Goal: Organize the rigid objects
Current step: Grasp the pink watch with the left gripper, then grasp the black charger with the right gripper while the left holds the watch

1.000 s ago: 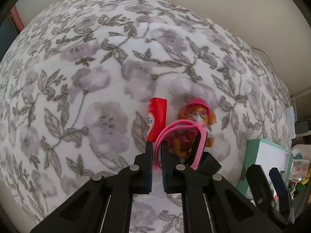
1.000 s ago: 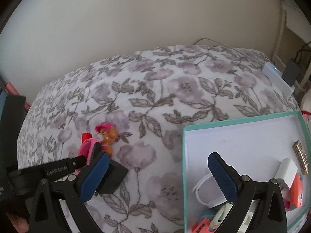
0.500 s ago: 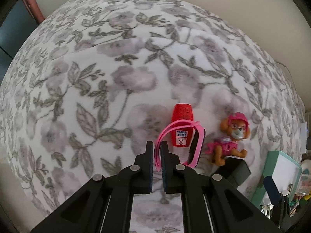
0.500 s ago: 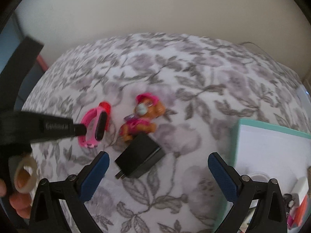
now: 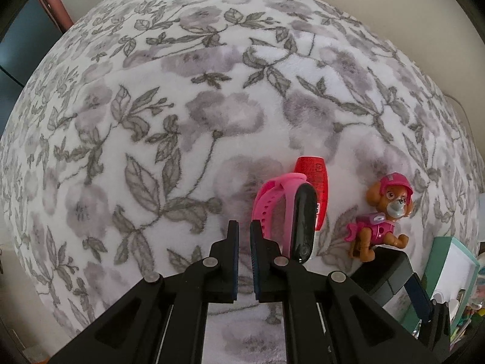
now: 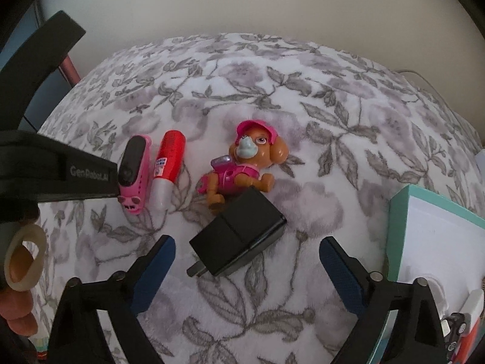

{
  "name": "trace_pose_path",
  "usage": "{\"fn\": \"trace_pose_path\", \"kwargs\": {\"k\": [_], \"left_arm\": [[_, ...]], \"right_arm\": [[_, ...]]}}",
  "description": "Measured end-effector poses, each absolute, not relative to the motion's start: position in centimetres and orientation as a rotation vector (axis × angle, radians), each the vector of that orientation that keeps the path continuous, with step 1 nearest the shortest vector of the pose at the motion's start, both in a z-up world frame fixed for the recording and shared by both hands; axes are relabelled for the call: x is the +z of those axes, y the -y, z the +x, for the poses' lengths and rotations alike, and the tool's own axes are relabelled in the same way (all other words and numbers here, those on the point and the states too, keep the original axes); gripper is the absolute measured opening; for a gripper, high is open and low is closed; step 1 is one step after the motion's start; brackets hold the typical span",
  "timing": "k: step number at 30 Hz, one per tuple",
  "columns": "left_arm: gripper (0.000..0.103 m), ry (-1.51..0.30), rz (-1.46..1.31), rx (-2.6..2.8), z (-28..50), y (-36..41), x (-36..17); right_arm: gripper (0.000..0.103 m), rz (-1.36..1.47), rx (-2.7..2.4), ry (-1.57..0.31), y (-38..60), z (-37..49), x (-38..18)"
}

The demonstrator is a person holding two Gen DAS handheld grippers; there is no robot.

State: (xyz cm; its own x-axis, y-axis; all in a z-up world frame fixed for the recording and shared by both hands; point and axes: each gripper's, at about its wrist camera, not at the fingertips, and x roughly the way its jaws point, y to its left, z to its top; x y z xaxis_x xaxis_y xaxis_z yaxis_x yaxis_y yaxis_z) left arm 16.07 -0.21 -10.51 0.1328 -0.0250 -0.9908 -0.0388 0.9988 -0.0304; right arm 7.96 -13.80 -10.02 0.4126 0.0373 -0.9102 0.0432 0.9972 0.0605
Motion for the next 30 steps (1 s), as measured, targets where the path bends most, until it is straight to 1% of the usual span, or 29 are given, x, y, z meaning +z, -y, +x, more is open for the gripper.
{"fn": "trace_pose_path", "kwargs": {"k": [3, 5, 6, 8, 11, 20, 22, 30], "left_arm": [[0.007, -1.436, -0.045, 0.008, 16.1, 0.2, -10.7], [0.007, -1.434, -0.044, 0.01, 16.2, 0.2, -10.7], [0.007, -1.432, -0.042, 0.01, 16.3, 0.2, -10.8], [0.007, -1.428, -0.036, 0.01, 16.3, 0.3, -10.7], [0.007, -1.42, -0.028, 0.01, 16.4, 0.6, -10.5], [0.006, -1.391, -0.018, 0.019, 16.3, 1.1, -10.4], [0.003, -1.399, -0.053, 0.007, 16.3, 0.7, -10.4], [0.002, -1.393, -0.134, -0.02, 16.3, 0.0, -9.5]], "right_arm": [[0.089, 0.082, -0.008, -1.144, 13.7, 8.2, -10.2], [0.079, 0.08, -0.019, -1.147, 13.7, 8.3, -10.4], [0.076, 0.082, -0.023, -1.149, 13.7, 8.3, -10.5], [0.066, 0.091, -0.018, -1.147, 13.7, 8.4, -10.5], [0.053, 0.105, -0.012, -1.138, 13.9, 8.3, -10.3], [0.04, 0.19, -0.014, -1.12, 15.2, 7.8, -9.9], [0.039, 0.213, -0.014, -1.114, 15.6, 7.6, -9.8], [0.033, 0.279, -0.019, -1.099, 16.8, 7.3, -9.3]]}}
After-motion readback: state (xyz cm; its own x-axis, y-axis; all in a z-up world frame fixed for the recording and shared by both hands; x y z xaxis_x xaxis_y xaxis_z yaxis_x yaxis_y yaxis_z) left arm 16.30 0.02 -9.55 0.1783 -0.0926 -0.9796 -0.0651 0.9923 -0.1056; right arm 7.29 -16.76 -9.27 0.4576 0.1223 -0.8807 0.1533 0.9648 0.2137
